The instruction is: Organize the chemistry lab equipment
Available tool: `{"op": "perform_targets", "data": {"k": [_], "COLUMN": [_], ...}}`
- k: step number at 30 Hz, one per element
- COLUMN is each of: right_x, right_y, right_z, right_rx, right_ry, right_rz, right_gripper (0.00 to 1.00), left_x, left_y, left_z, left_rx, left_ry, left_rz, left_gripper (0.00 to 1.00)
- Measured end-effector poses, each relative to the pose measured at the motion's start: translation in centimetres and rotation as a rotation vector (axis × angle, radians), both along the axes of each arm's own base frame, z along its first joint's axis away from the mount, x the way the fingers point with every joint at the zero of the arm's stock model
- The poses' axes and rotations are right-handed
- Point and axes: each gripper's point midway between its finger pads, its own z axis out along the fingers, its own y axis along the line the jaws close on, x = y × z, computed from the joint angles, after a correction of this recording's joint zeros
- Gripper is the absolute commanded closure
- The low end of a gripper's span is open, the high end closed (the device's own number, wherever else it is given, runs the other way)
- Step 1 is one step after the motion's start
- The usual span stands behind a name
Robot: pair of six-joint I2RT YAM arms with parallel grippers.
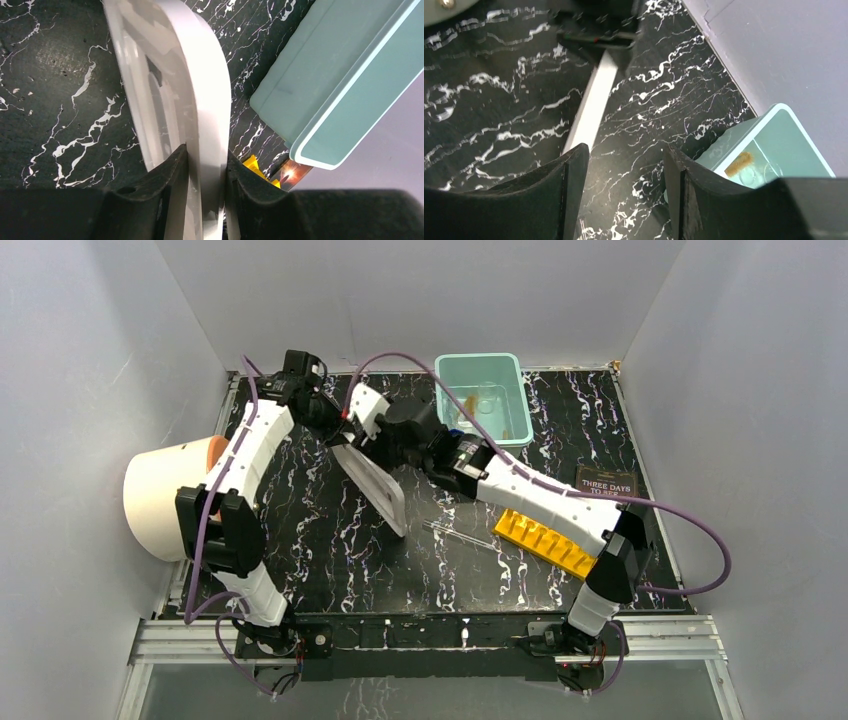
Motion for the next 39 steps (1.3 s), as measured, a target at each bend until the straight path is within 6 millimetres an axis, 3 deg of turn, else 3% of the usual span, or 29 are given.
{"op": "perform_targets", "data": {"k": [5,6,11,16,22,26,31,36,39], "right_x": [2.1,2.0,5.6,7.1,8.9,10.6,12.2,11.4,11.2], "right_y": [-1.5,-1.4,-4.8,-6.6,-9.0,-11.4,-13.4,-12.3,-11.6], "right_z": [1.9,1.8,1.9,1.5,1.9,1.8,0.9,0.9,1.2], "right_rx": [0.135,0.152,0.253,0.355,0.498,0.594,0.698,0.739,0.774], "right_ry": [0.091,0.116,0.214,0.346,0.499,0.611,0.75,0.854,0.911], "right_rz": [-0.049,-0.045,-0.153,-0.21,-0.26,-0.299,-0.279,-0.202,-0.163], "right_gripper": [0.32,0.32,0.32,0.32,0.28,0.23,0.15,0.12,0.11], "left_x": [-0.5,-0.5,-1.0,-2.0,-1.7,-1.1,-1.1,-1.8,-2.0], "left_y": [0.2,0.2,0.3,0.8,1.1,0.8,-0.3,-2.0,-3.3], "left_z": [0.6,0.7,1.8,2.4,4.0,6.7,12.5,18.0,19.9], "left_rx": [0.011,0.012,0.018,0.02,0.009,-0.002,-0.054,-0.145,-0.223], "left_ry": [-0.025,-0.031,-0.07,-0.111,-0.199,-0.324,-0.553,-0.748,-0.815], "left_rz": [-0.028,-0.032,-0.064,-0.084,-0.107,-0.157,-0.231,-0.312,-0.369], "left_gripper": [0.96,0.96,1.0,1.0,1.0,1.0,1.0,1.0,1.0]}}
